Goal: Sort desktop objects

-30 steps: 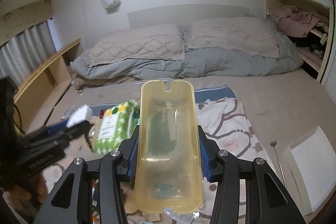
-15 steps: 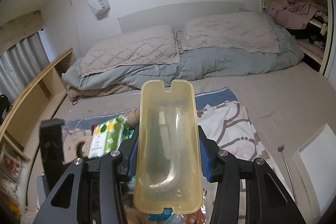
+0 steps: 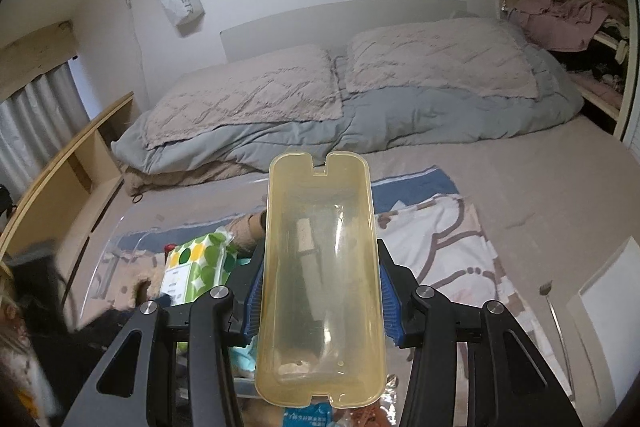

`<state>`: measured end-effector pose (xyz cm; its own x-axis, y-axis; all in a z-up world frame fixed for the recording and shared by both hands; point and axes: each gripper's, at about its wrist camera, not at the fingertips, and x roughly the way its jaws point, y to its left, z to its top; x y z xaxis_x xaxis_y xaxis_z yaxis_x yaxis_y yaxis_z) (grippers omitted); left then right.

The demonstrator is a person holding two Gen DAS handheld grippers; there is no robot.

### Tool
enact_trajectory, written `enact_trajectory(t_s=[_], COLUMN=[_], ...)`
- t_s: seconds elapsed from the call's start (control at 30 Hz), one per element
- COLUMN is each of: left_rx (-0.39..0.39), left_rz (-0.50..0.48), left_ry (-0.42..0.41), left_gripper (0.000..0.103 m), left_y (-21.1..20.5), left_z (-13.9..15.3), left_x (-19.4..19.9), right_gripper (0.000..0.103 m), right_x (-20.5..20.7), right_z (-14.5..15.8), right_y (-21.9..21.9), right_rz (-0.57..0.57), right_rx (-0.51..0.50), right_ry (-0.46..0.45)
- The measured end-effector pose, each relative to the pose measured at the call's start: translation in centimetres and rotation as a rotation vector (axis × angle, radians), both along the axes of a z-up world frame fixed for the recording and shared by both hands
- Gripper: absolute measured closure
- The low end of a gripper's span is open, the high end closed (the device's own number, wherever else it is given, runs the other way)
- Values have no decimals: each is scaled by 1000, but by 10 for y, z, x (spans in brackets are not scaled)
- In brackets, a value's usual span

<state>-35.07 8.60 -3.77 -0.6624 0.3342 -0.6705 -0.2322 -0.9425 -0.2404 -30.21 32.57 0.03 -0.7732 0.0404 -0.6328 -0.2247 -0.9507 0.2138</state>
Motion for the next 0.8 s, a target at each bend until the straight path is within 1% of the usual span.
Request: enact_trajectory(t_s=[0.17,0.3,0.37,0.5,0.6,0.67,0.8], left_rx=[-18,-29,-19,22,35,41,43], left_rz=[110,183,221,238,244,248,252], left_ry=[65,106,106,98,115,122,119], left_gripper=[12,12,12,12,12,12,12], left_y=[-49,-83,-99,-113,-119,-121,-127], left_z=[20,21,16,13,16,18,14], left_x=[15,35,44,52,58,60,62], right_gripper=[55,55,55,55,55,55,55], right_x=[-1,-11,-18,-33,-44,-49,-66], right_z=[-6,-13,-18,-27,-39,-44,-42], right_y=[-2,-9,-16,-30,-37,-38,-33], right_rz=[10,26,39,74,89,87,105], right_rx=[-25,-35,-33,-64,-76,-60,-33], right_ry=[2,-19,-29,-4,-15,-31,-67])
